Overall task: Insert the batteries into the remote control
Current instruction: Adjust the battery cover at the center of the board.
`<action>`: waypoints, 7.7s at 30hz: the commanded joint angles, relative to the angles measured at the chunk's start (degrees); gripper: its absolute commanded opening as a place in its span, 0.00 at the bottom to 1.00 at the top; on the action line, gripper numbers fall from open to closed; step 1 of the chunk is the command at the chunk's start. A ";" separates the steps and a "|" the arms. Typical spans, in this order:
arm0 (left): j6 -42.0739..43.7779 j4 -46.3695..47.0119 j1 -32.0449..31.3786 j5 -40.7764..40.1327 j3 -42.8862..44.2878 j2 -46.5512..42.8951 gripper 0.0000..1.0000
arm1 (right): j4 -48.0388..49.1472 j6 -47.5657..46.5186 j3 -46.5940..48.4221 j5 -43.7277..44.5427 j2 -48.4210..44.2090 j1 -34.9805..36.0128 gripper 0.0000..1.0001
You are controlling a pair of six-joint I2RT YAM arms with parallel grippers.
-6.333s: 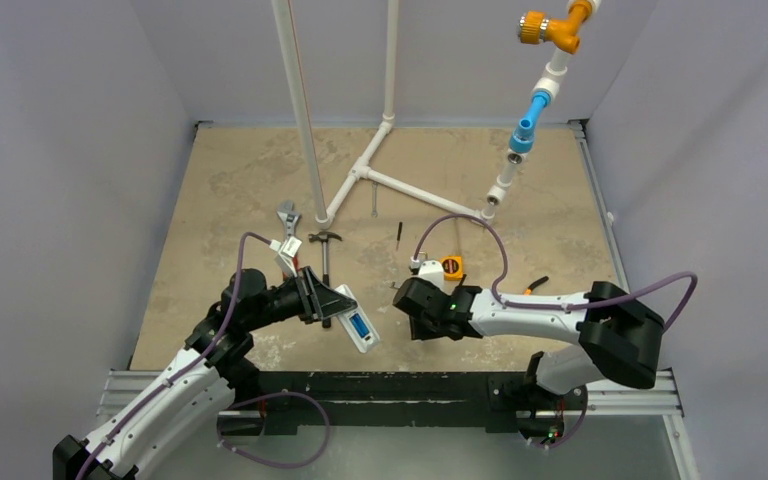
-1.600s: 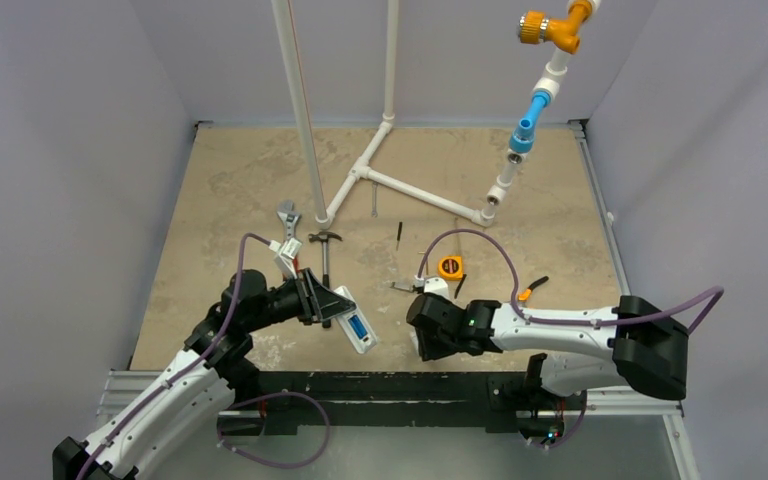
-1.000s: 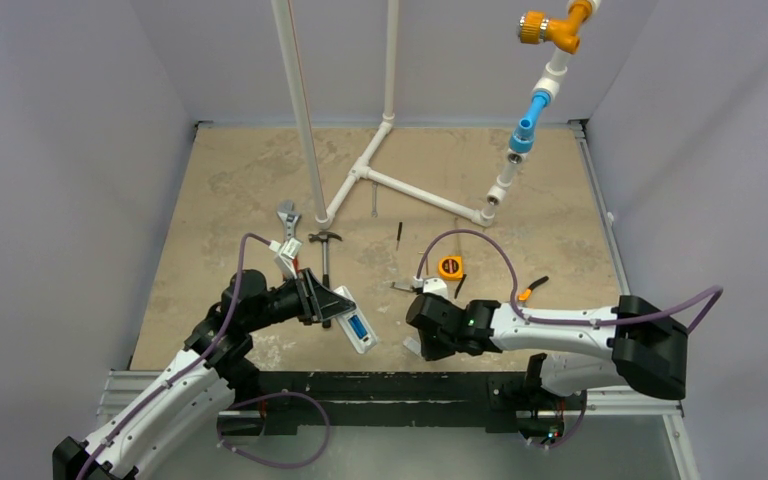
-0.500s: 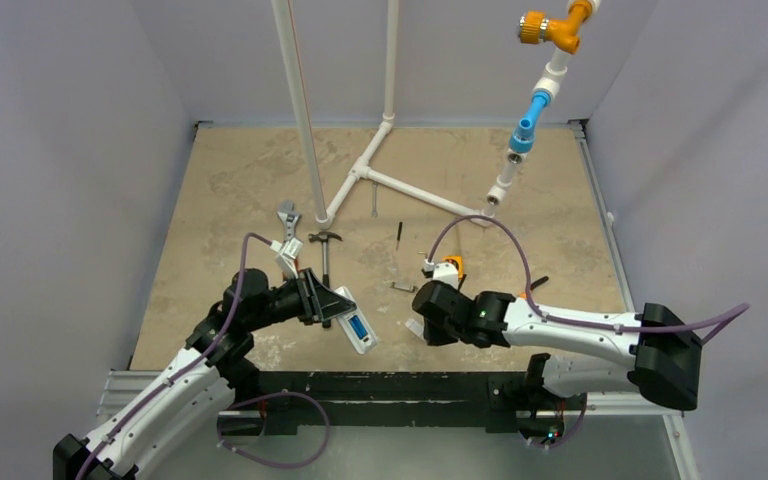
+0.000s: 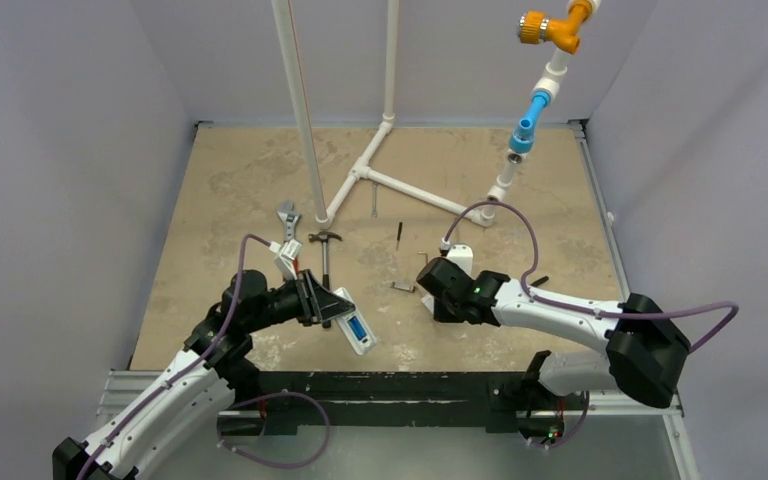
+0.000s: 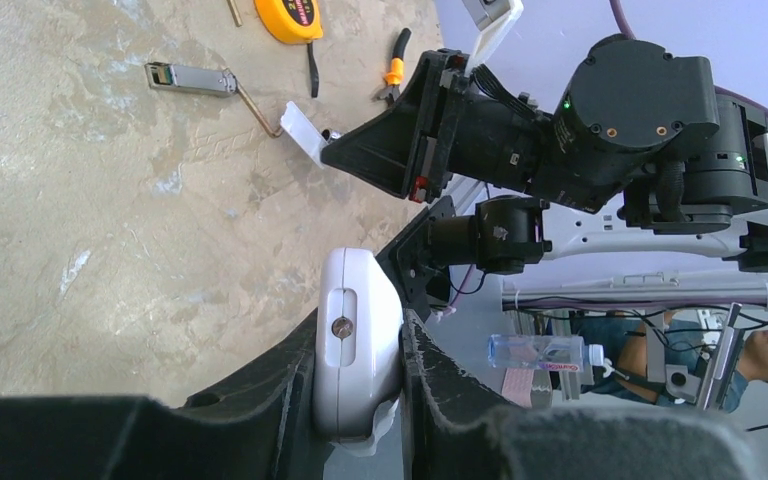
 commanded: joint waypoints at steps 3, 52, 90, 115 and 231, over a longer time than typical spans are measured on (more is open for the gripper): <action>0.82 -0.10 0.34 -0.31 1.02 -1.09 0.00 | 1.09 2.07 1.49 1.69 2.04 -0.42 0.11; 1.06 -0.26 0.34 -0.27 1.66 -0.76 0.00 | 7.12 -25.47 5.83 -12.55 7.13 -6.34 0.48; 1.00 0.06 0.26 -0.52 1.04 -0.14 0.00 | 7.60 -25.05 2.56 -13.59 11.71 -7.02 0.24; 0.82 1.19 0.32 -0.05 1.08 0.70 0.00 | 7.60 -22.49 0.68 -13.23 9.75 -7.01 0.25; 0.36 1.10 0.31 -0.31 0.26 -0.15 0.00 | 0.60 -20.89 4.23 -6.89 5.78 -1.35 0.26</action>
